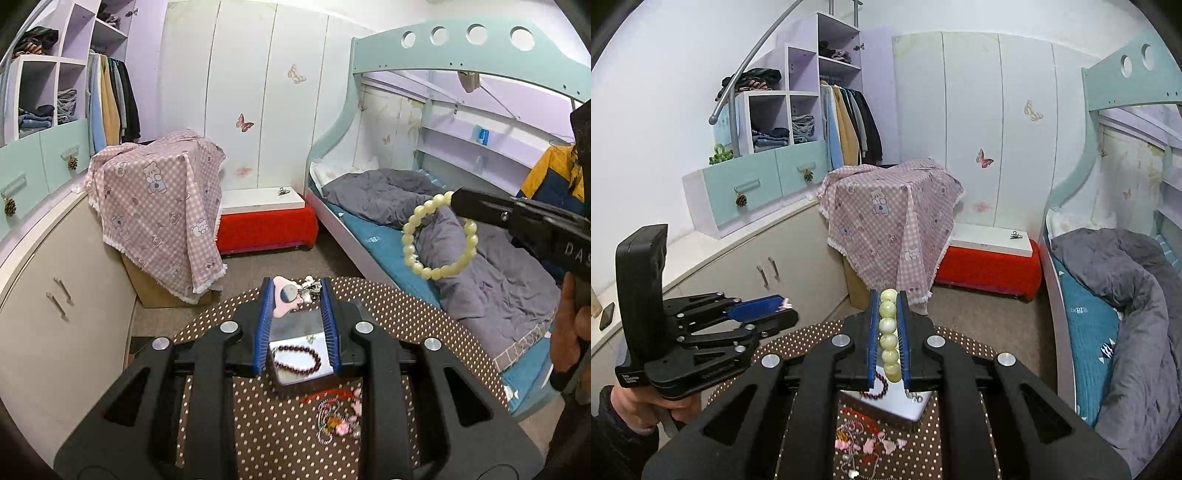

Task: Organize jewelry
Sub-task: 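Lower the white charm and cream bracelet into the metal box and open both tools, then move both tools back toward the remaining chains and charms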

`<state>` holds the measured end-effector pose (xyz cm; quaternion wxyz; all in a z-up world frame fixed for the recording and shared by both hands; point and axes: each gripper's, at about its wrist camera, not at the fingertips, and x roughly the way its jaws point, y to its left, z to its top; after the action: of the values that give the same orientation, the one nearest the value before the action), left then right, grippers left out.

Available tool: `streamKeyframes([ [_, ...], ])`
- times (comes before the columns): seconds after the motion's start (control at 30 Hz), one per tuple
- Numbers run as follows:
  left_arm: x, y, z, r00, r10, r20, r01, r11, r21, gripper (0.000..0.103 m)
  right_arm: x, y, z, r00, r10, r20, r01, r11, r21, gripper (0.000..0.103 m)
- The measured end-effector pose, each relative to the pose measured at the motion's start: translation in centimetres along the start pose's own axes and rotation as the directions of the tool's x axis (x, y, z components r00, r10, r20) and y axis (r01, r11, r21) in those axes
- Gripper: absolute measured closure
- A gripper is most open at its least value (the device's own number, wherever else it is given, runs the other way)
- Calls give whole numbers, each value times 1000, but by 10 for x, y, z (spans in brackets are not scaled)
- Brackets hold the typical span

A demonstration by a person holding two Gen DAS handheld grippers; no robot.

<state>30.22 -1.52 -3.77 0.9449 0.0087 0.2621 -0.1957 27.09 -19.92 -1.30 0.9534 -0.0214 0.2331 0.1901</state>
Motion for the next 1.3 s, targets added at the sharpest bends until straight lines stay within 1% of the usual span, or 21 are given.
streamKeyframes([
  [0.17,15,-6,10,1000,-28,-12,28,1000,-2,78,20,-4,3,1000,10,-27,-9,1000,14,95],
  [0.3,34,-7,11,998,-42,-43,41,999,-14,78,40,-7,1,998,21,-64,-19,999,33,95],
  [0.4,50,-5,8,996,-52,-75,50,998,-33,78,57,-14,-5,994,27,-101,-21,998,59,95],
  [0.47,59,0,6,994,-60,-88,54,997,-64,77,72,-20,-12,990,29,-136,-18,997,80,94],
  [0.5,63,1,5,993,-69,-94,62,995,-79,76,76,-21,-14,989,26,-143,-13,996,89,94],
  [0.53,67,4,4,992,-74,-102,65,994,-91,73,80,-25,-17,988,20,-150,-4,994,106,93],
  [0.57,69,6,2,992,-61,-109,50,993,-103,49,81,-27,-19,988,16,-154,3,992,122,78],
  [0.6,69,8,2,994,-37,-99,26,994,-108,20,81,-32,-22,988,-3,-153,27,988,150,66],
  [0.63,64,12,0,998,3,-69,-12,993,-121,14,78,-36,-24,989,-36,-143,60,985,164,43],
  [0.67,61,16,1,998,17,-54,-24,991,-134,9,74,-39,-24,990,-57,-126,79,981,178,22],
  [0.73,56,24,2,998,35,-48,-43,986,-162,8,65,-44,-25,993,-62,-101,81,976,202,8],
  [0.77,53,28,2,996,68,-49,-75,984,-161,8,61,-45,-24,992,-78,-96,97,973,208,8],
  [0.83,45,31,1,993,114,-35,-118,981,-156,7,55,-45,-24,992,-92,-89,109,972,210,8],
  [1.03,17,30,-1,983,186,11,-182,973,-139,7,38,-41,-20,992,-109,-58,119,970,211,8],
  [1.23,-9,20,-1,975,215,59,-207,971,-121,7,25,-40,-14,993,-113,-28,117,971,208,8],
  [1.3,-17,18,-1,974,214,70,-204,971,-122,7,20,-38,-11,993,-115,-19,116,972,204,8],
])
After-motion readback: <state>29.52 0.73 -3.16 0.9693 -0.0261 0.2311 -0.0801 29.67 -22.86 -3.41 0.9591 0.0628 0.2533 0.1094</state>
